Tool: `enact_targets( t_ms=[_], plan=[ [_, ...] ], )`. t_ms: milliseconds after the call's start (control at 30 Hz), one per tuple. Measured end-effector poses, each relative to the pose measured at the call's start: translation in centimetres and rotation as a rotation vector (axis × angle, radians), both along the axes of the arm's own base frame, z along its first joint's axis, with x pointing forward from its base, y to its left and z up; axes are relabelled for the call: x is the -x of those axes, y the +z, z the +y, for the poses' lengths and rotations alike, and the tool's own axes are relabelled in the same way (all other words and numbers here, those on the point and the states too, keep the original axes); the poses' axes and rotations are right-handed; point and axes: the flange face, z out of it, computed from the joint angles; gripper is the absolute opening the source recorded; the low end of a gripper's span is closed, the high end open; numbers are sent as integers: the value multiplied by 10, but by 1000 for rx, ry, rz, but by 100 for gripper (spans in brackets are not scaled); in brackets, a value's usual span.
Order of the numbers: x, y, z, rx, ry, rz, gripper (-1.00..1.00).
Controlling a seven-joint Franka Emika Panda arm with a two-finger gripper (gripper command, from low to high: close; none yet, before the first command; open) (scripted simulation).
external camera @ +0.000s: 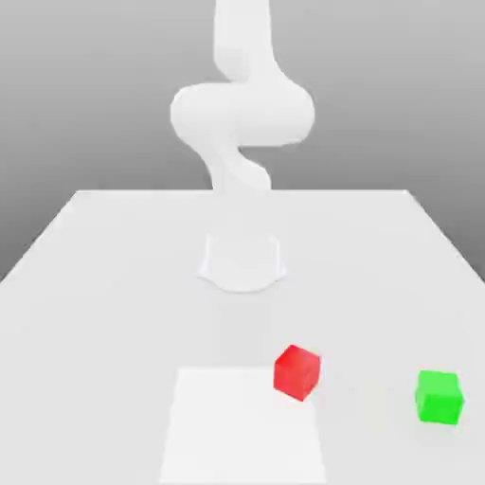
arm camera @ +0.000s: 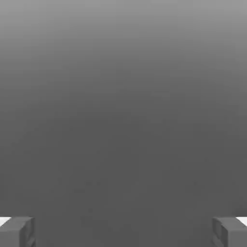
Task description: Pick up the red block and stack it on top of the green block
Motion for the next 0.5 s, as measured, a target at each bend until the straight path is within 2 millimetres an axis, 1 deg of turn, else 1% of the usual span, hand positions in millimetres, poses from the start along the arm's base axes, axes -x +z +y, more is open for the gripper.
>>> enact_targets(
  t_ms=[67,133,200,267,333,400,500],
  plan=[
    [-21,-49,12,-34,-43,75,0],
    [-36,-99,22,-65,-88,149,0],
    [-45,-149,30,-93,-136,222,0],
    [-48,-199,38,-119,-188,295,0],
    [-45,-249,45,-141,-243,370,0],
    [-35,-300,52,-161,-304,447,0],
    [-7,-376,60,-186,-409,570,0]
  ],
)
